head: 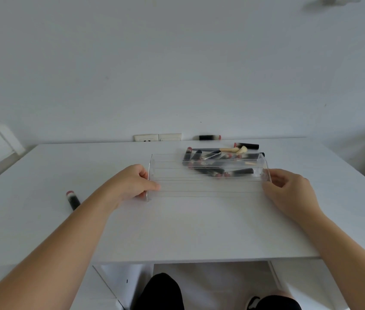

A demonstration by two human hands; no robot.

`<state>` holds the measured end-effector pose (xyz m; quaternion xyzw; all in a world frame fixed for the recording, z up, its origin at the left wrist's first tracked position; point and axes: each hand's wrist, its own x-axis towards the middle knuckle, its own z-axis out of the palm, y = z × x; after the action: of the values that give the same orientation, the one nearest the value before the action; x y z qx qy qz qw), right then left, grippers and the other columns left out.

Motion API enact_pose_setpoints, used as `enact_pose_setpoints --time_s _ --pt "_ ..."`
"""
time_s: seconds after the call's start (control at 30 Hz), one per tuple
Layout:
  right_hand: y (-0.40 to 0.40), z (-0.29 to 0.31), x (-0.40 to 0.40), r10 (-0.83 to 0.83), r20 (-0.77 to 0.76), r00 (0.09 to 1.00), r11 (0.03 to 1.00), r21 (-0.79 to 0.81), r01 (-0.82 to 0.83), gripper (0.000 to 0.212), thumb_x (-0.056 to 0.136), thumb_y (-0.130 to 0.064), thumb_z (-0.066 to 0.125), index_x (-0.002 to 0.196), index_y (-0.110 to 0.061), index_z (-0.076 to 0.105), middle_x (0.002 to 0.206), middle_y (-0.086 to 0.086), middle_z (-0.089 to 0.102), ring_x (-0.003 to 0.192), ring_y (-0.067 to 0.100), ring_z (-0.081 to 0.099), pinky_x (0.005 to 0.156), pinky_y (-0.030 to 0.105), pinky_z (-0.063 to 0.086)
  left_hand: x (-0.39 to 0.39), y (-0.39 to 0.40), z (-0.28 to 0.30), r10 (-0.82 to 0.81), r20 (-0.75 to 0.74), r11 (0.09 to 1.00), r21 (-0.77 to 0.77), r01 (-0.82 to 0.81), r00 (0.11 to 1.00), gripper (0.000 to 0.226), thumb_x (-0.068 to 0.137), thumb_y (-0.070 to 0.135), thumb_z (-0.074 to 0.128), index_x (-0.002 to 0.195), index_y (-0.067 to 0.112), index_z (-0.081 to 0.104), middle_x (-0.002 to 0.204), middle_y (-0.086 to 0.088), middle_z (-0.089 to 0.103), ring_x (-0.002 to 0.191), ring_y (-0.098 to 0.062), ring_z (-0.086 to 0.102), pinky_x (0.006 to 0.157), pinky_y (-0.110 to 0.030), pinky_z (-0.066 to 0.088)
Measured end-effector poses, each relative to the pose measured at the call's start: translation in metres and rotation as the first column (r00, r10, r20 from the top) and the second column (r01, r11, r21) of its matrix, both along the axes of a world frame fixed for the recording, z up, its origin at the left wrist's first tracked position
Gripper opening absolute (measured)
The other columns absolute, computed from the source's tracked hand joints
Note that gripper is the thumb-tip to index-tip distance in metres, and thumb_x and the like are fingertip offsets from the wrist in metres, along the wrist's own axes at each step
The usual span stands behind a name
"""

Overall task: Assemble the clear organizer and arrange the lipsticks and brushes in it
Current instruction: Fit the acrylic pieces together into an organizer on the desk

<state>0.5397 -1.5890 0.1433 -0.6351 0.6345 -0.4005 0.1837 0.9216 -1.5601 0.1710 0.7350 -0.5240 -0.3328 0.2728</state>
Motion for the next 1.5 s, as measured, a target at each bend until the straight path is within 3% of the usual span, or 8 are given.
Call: enact_pose_setpoints --time_s 0.3,0.63,0.77,0.9,1.07,1.23,1.4,1.5 --pt "0.001 -0.003 0.002 -0.018 -0.042 0.999 0.999 -0.031 0.017 0.01 0.088 -0.041 0.063 0.092 -0.043 0.072 0.071 -0.033 0.062 0.075 0.003 0.061 0.063 0.018 0.042 0.004 0.014 0.009 -0.023 -0.033 1.0 -0.018 0.022 0.999 0.014 0.082 0.021 0.078 0.084 0.015 0.066 0.059 0.008 0.07 0.052 -0.004 0.064 0.058 -0.024 0.046" --pt "0.007 0.001 0.003 -0.015 -0.033 0.999 0.999 -0.047 0.014 0.007 0.085 -0.046 0.06 0.085 -0.052 0.065 0.072 -0.036 0.062 0.073 -0.013 0.055 0.06 0.016 0.04 -0.007 0.02 0.003 -0.003 0.062 0.997 -0.077 0.008 0.998 0.019 0.08 0.016 0.073 0.091 0.012 0.058 0.06 0.003 0.07 0.058 -0.014 0.068 0.064 -0.03 0.048" --pt "0.007 0.0 0.002 -0.009 -0.051 0.999 0.999 -0.036 0.007 0.01 0.084 -0.041 0.063 0.089 -0.048 0.068 0.073 -0.034 0.062 0.075 0.003 0.06 0.063 0.022 0.042 -0.007 0.025 -0.003 0.019 0.111 0.988 -0.155 -0.001 0.994 0.026 0.081 0.022 0.08 0.088 0.016 0.055 0.059 0.004 0.072 0.056 -0.009 0.071 0.064 -0.031 0.052" --pt "0.009 0.001 0.003 0.003 -0.054 0.999 0.999 -0.036 -0.005 0.012 0.084 -0.037 0.064 0.088 -0.047 0.068 0.074 -0.033 0.064 0.076 0.006 0.062 0.063 0.022 0.041 -0.008 0.027 -0.006 0.049 0.078 0.986 -0.165 -0.036 0.996 0.029 0.08 0.025 0.081 0.087 0.014 0.055 0.06 0.0 0.073 0.058 -0.015 0.071 0.07 -0.037 0.057" --pt "0.01 0.005 0.003 0.072 0.008 0.997 0.997 -0.016 -0.072 0.024 0.086 -0.027 0.065 0.082 -0.051 0.063 0.078 -0.025 0.069 0.076 -0.011 0.062 0.063 0.015 0.041 -0.01 0.022 -0.002 0.043 0.117 0.994 -0.102 -0.031 0.992 0.026 0.082 0.023 0.079 0.085 0.014 0.055 0.059 -0.002 0.073 0.056 -0.015 0.067 0.06 -0.028 0.046" --pt "0.01 0.004 -0.003 0.146 0.048 0.988 0.988 0.04 -0.148 0.018 0.094 -0.035 0.06 0.095 -0.053 0.065 0.085 -0.036 0.068 0.078 -0.014 0.061 0.06 0.013 0.042 -0.008 0.028 0.002 0.025 0.052 0.994 -0.106 -0.019 0.998 0.025 0.086 0.029 0.079 0.089 0.012 0.061 0.064 -0.003 0.074 0.062 -0.016 0.07 0.069 -0.032 0.052" --pt "0.005 0.001 -0.006 0.16 0.042 0.986 0.986 0.033 -0.161 0.015 0.095 -0.036 0.061 0.091 -0.05 0.066 0.082 -0.015 0.073 0.075 0.004 0.064 0.058 0.012 0.044 -0.006 0.035 0.008 -0.034 -0.005 0.995 -0.09 0.034 0.999 0.012 0.089 0.009 0.071 0.09 0.003 0.061 0.06 0.0 0.072 0.055 -0.011 0.069 0.052 -0.018 0.05" --pt "0.002 -0.001 -0.007 0.166 0.049 0.985 0.986 0.023 -0.167 0.015 0.094 -0.03 0.062 0.088 -0.042 0.067 0.076 -0.005 0.069 0.062 0.009 0.057 0.051 0.01 0.039 -0.008 0.034 0.007 -0.043 0.02 0.994 -0.1 0.045 0.999 0.012 0.088 0.005 0.069 0.091 0.002 0.059 0.061 -0.001 0.069 0.055 -0.013 0.067 0.063 -0.026 0.053"
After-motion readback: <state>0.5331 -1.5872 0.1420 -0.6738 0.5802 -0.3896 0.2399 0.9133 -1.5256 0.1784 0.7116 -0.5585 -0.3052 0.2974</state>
